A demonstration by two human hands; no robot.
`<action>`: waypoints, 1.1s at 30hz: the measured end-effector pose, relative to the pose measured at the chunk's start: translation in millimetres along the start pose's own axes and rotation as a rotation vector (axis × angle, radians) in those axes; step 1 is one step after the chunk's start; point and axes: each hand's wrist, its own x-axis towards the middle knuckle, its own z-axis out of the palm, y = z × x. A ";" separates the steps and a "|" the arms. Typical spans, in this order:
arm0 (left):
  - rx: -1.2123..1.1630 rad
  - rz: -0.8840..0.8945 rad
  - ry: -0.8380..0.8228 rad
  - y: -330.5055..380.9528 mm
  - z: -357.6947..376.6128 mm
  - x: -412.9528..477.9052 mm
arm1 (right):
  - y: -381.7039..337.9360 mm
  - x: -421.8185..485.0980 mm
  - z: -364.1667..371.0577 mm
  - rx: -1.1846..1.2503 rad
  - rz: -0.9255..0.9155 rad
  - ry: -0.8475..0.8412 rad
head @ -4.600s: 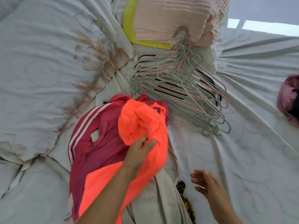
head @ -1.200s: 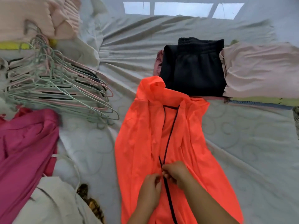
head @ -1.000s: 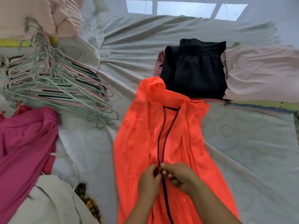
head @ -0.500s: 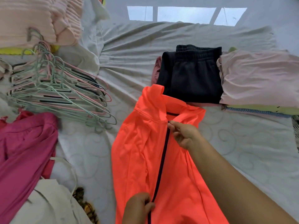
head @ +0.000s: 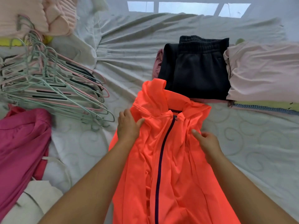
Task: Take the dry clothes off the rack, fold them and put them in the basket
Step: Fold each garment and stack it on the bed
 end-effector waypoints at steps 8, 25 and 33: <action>-0.266 -0.132 0.002 -11.7 -18.1 41.9 | -8.2 10.6 -45.3 0.581 0.374 -0.159; -0.384 -0.171 -0.636 -47.3 -101.3 -62.3 | 15.7 -85.4 -117.0 0.293 0.181 -0.077; -0.603 -0.086 -0.300 -45.9 -141.4 -121.9 | 16.0 -133.0 -137.4 0.259 0.059 -0.201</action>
